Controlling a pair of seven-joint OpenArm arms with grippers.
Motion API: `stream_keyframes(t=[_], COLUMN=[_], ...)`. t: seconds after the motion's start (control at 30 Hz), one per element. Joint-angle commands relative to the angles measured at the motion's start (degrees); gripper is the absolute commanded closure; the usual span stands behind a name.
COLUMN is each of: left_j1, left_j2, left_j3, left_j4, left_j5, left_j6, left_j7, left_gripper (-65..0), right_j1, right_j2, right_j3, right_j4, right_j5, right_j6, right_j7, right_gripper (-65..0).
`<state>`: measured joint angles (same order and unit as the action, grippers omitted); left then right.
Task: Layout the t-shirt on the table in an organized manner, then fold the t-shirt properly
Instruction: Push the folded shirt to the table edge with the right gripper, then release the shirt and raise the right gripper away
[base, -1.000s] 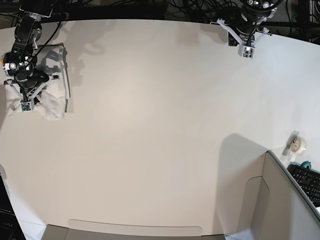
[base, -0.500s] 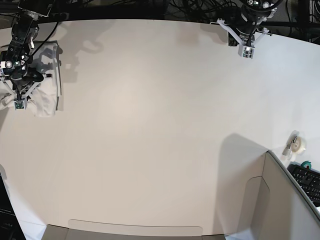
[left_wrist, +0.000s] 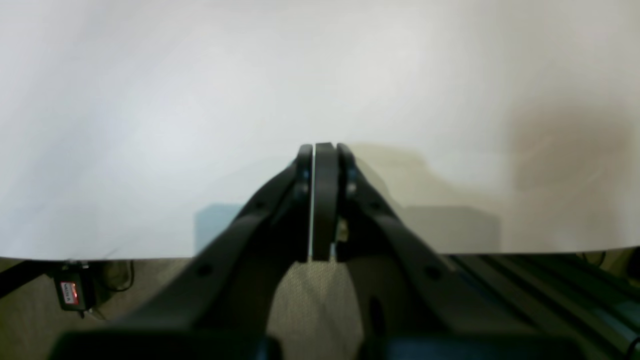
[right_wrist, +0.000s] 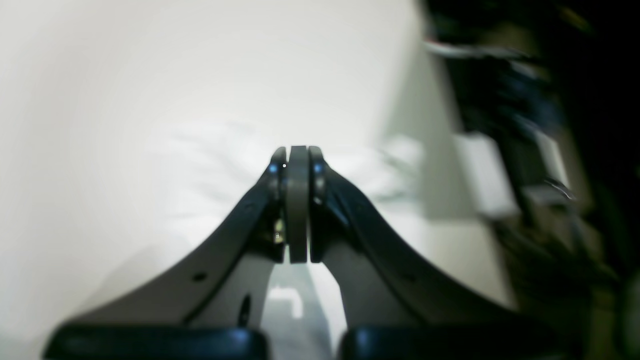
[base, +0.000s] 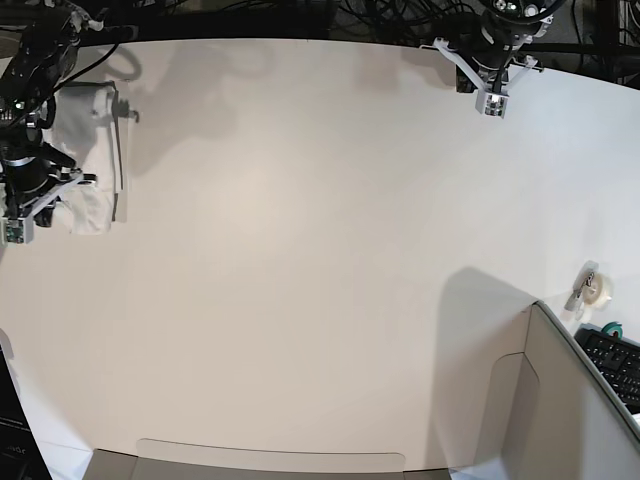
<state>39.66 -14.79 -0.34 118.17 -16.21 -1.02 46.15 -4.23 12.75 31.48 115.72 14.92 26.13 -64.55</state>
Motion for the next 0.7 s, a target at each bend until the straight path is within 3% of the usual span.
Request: stream_keyframes(t=[0.0, 0.23, 0.4, 0.67], left_j1=[0.38, 0.38, 0.21, -0.32], left_j2=[-0.2, -0.29, -0.29, -0.55], left_j3=[0.65, 0.73, 0.91, 0.65], left_j4=[0.73, 0.64, 0.64, 0.73], left_j5=[0.16, 0.25, 0.25, 0.25], left_j6=[-0.08, -0.08, -0.08, -0.08], left_j7=[-1.01, -1.01, -1.01, -1.01], left_gripper=[0.0, 0.0, 0.0, 0.0], right_j1=[-0.3, -8.3, -14.54, -28.61], right_j2=[0.13, 0.3, 5.49, 12.08], right_j3=[-0.94, -10.69, -15.35, -15.62], right_j4=[1.07, 1.6, 2.04, 2.21], right_j5=[1.48, 16.34, 23.37, 32.95], right_j6=[0.55, 0.55, 0.55, 0.64], right_j7=[-0.98, -3.62, -3.62, -3.53], right_gripper=[0.0, 0.0, 0.0, 0.0])
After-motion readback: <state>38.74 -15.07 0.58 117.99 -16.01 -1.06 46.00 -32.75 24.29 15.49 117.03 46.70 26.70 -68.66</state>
